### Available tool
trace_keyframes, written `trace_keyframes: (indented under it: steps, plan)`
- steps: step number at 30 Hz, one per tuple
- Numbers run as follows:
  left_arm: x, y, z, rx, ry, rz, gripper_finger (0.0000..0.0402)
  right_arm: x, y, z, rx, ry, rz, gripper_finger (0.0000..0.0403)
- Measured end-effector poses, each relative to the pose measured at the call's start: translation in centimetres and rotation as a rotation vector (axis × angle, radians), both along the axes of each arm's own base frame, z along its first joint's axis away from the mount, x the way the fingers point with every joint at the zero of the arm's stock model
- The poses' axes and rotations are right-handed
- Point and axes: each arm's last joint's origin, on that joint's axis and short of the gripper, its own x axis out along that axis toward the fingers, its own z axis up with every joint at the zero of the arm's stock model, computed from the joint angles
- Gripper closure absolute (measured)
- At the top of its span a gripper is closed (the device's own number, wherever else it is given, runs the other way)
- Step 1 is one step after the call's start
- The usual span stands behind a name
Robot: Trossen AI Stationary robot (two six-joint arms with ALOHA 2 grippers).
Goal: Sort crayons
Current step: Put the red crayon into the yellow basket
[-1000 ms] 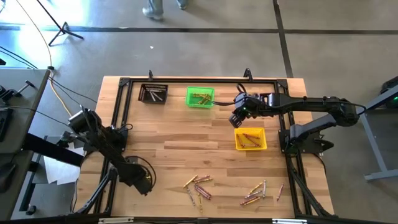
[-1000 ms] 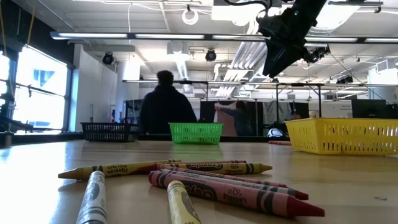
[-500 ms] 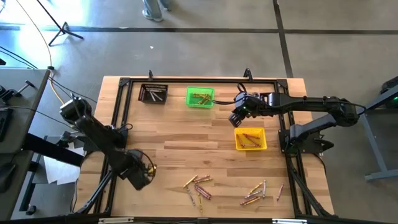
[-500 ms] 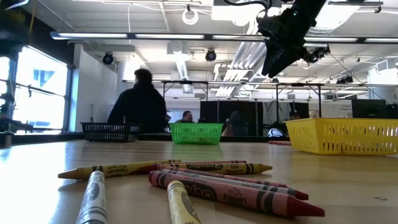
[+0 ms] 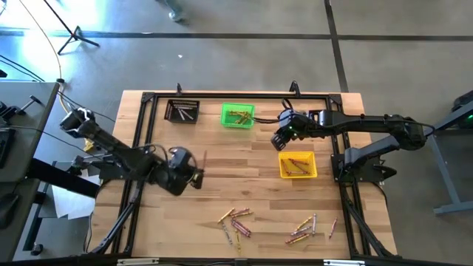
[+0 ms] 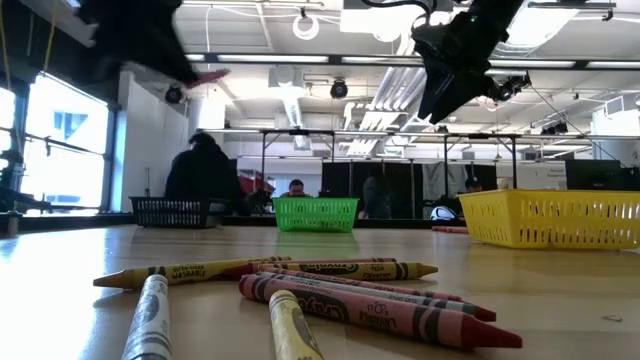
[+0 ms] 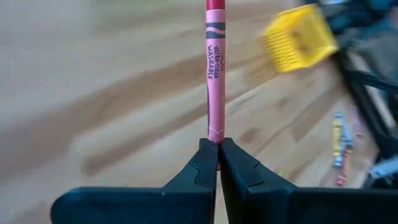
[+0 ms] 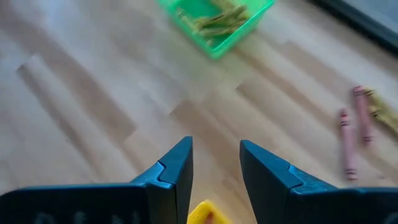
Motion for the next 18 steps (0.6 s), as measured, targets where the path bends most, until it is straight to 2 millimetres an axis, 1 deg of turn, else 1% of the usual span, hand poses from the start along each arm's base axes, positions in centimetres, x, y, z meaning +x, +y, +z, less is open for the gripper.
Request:
trace_keyframes:
  steps: [4,8,11,14,18]
  plan:
    - [2.3,1.5,1.3,0.170,-0.092,-0.114,0.0401,0.6,1.2,0.2,0.063,-0.058,0.082,0.0286]
    - [3.8,3.4,2.4,0.291,-0.157,-0.141,0.0401,1.9,2.2,1.3,0.028,-0.213,0.159,0.0286]
    - [4.3,4.9,2.6,0.324,-0.162,-0.105,0.0401,3.0,2.8,2.6,0.005,-0.385,0.184,0.0286]
    - [4.7,6.2,2.8,0.319,-0.182,-0.048,0.0401,3.8,3.4,3.9,-0.034,-0.540,0.193,0.0286]
    - [5.5,7.2,3.0,0.321,-0.238,-0.019,0.0401,4.2,3.9,4.9,-0.084,-0.648,0.190,0.0286]
